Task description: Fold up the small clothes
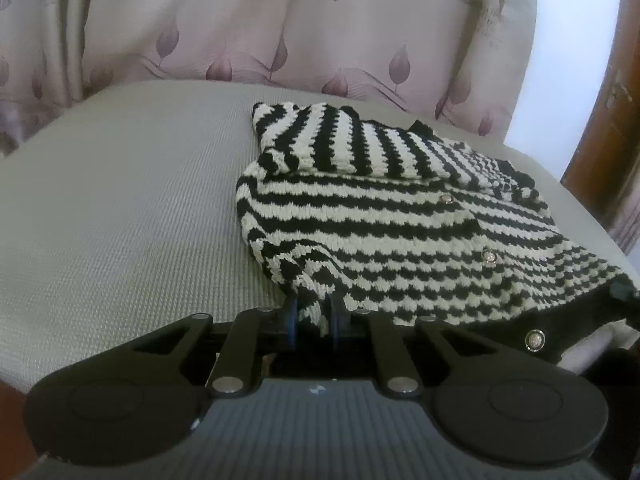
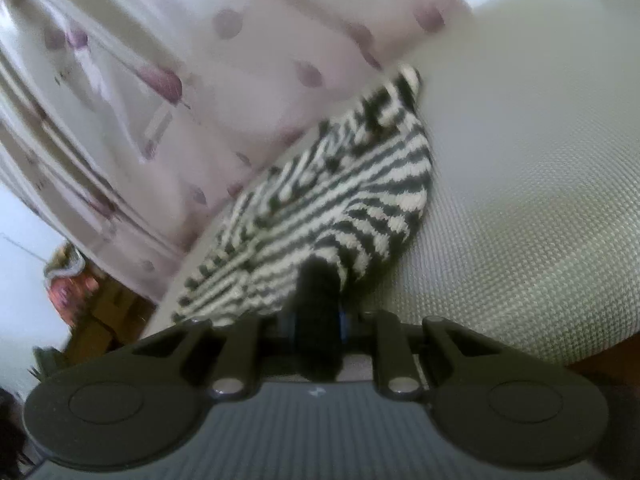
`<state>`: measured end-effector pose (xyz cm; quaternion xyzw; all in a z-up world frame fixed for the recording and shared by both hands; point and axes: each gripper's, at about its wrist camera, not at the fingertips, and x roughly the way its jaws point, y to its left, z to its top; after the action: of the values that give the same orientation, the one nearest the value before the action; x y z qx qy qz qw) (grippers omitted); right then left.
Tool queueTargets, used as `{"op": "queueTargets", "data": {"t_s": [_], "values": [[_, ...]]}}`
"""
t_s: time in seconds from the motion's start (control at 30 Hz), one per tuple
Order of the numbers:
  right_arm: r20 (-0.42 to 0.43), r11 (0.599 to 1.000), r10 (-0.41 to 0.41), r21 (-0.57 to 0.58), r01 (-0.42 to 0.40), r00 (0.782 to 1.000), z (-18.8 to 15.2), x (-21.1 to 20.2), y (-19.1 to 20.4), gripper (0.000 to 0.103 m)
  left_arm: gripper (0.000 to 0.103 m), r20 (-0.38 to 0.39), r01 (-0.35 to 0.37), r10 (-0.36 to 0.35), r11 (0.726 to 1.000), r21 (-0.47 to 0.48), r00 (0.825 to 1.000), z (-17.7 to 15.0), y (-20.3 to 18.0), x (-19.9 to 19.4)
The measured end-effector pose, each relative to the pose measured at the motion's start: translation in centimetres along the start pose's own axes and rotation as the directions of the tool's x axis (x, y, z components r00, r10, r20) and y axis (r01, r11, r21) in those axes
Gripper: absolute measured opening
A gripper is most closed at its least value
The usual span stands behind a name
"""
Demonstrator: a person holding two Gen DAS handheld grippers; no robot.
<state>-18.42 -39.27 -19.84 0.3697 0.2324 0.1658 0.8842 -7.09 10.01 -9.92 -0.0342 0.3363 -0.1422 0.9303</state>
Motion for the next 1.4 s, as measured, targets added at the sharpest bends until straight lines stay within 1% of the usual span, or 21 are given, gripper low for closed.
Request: {"op": "queueTargets", "data": {"t_s": [0.23,0.4,0.73,0.9,1.1,1.17,1.2,1.23,1.4], "values": [[0.03,0.999,0.051,0.008,-0.051,0.998,1.0,0.0,0.8,0.018,0.016,0.036,-0.022,0.021,0.999,0.026,0.999,1.1,-1.1,-0.5],[0.049,0.997,0.075,0.022,-0.077,0.996,1.7,0.0,0.9,0.018,0.016,0.059,-0.026,0.024,0.999,0.032,0.998,1.9,-1.6,-0.6],[0.086,0.992,0.118,0.039,-0.122,0.989,4.0,0.6,1.1,0.018,0.016,0.1,-0.03,0.028,0.999,0.017,0.995,4.2,-2.3,0.0],[0.106,0.991,0.125,0.034,-0.129,0.987,6.0,1.5,1.3,0.018,0.016,0.128,-0.033,0.035,0.999,-0.012,0.991,5.8,-2.2,0.6],[0.133,0.991,0.123,0.039,-0.129,0.983,8.0,2.4,1.3,0.018,0.016,0.151,-0.029,0.044,0.995,-0.098,0.988,7.7,-0.8,1.6],[0.141,0.991,0.124,0.037,-0.131,0.982,8.5,2.6,1.3,0.018,0.014,0.159,-0.035,0.053,0.993,-0.113,0.986,8.1,-0.6,1.8],[0.145,0.991,0.125,0.037,-0.131,0.981,8.7,2.6,1.3,0.018,0.009,0.161,-0.036,0.055,0.992,-0.119,0.985,8.3,-0.5,1.9],[0.148,0.991,0.125,0.036,-0.132,0.981,8.9,2.7,1.3,0.018,0.006,0.165,-0.041,0.061,0.991,-0.126,0.984,8.5,-0.4,1.9],[0.152,0.99,0.125,0.045,-0.134,0.98,10.0,3.7,1.0,0.018,0.006,0.172,-0.047,0.075,0.986,-0.158,0.982,9.6,0.3,2.6]]}}
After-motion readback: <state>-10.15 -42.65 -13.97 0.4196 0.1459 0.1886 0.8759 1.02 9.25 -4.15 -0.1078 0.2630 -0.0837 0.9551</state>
